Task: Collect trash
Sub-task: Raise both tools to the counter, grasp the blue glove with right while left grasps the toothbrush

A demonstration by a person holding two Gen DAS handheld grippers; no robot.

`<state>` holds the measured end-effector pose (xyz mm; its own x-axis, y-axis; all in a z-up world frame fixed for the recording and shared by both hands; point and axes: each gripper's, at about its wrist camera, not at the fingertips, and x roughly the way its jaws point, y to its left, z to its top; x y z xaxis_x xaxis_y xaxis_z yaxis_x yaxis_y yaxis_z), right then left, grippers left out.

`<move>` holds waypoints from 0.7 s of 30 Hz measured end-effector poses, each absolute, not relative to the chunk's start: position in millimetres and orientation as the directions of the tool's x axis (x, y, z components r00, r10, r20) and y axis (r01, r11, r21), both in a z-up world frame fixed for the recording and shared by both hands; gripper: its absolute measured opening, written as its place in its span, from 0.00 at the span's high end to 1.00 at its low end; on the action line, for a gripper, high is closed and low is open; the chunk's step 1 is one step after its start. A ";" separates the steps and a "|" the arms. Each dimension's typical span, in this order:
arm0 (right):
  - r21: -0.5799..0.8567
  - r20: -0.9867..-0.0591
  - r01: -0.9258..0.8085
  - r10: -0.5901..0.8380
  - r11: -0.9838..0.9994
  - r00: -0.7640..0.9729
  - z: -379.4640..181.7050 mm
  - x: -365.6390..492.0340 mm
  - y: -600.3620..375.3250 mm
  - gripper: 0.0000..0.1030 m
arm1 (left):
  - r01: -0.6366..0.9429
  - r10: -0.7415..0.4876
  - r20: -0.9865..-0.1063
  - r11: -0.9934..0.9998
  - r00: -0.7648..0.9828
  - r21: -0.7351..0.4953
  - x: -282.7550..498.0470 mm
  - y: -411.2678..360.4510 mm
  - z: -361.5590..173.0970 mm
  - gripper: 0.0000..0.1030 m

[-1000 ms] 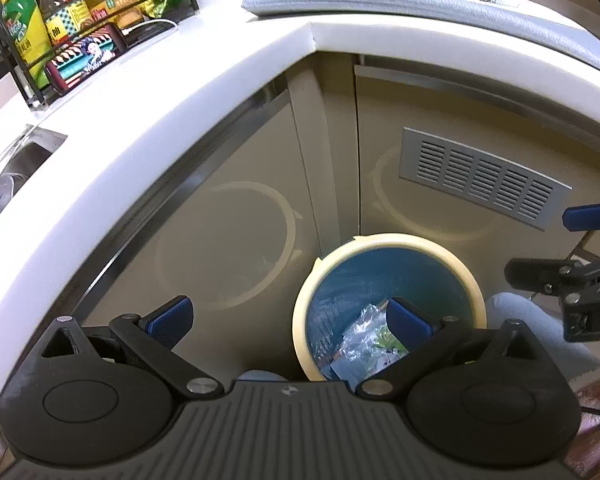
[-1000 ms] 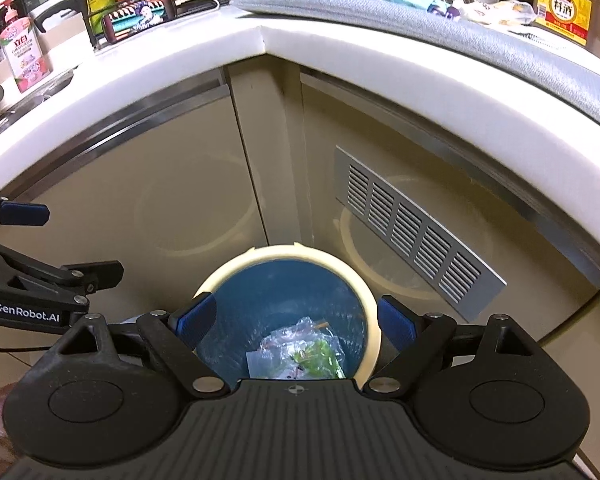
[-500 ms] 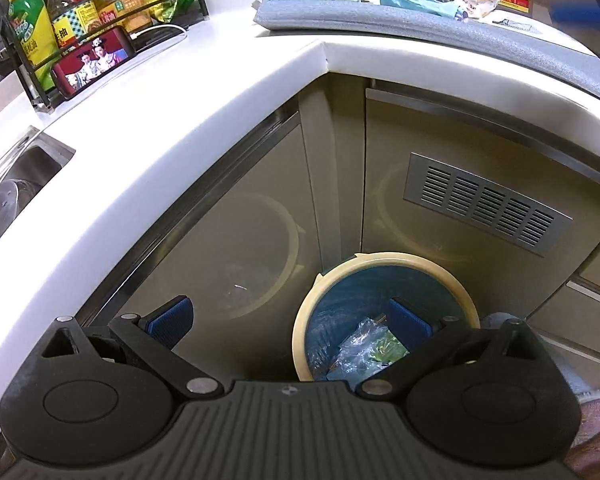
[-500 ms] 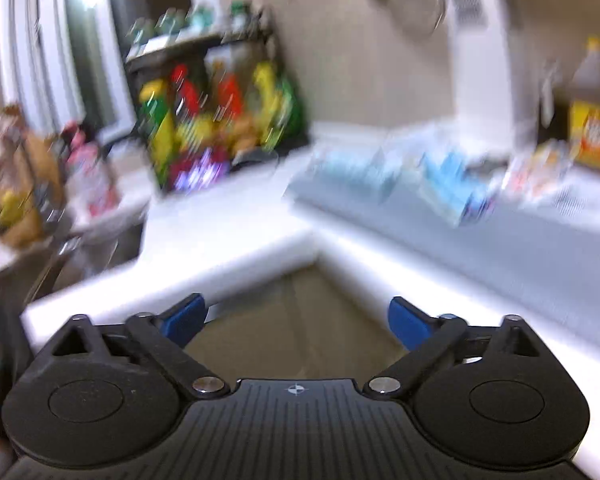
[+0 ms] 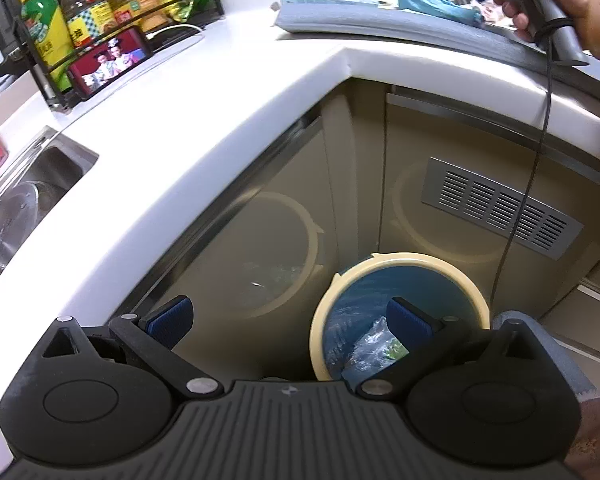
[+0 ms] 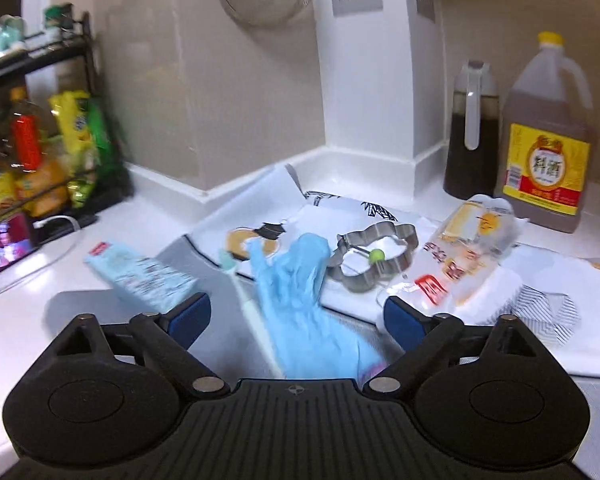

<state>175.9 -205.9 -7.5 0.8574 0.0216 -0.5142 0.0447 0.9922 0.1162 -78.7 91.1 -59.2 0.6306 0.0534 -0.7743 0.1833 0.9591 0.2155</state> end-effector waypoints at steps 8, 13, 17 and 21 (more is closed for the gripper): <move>0.117 -0.555 0.029 0.041 0.993 0.831 -14.6 166.8 -207.5 0.62 | 0.193 0.060 -0.738 0.948 0.672 0.253 -60.7 84.3 -38.1 0.00; 0.083 -0.543 0.111 -0.049 0.990 0.839 0.9 104.5 -236.7 0.62 | 0.185 0.021 -0.666 0.954 0.746 0.237 -26.9 58.3 -1.8 0.00; 0.032 -0.530 0.217 -0.168 0.976 0.831 -3.3 71.7 -269.5 0.62 | 0.202 -0.060 -0.602 0.964 0.796 0.171 14.8 16.1 34.1 0.00; 0.014 -0.541 0.278 -0.227 0.960 0.810 -16.0 63.7 -288.5 0.62 | 0.223 -0.131 -0.600 0.972 0.789 0.081 83.1 -45.2 57.7 0.00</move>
<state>63.7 -288.5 -16.0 0.8099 -0.2267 -0.5409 0.2780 0.9605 0.0136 83.1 -45.2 57.7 0.7894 -0.1308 -0.5998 0.2225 0.9716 0.0810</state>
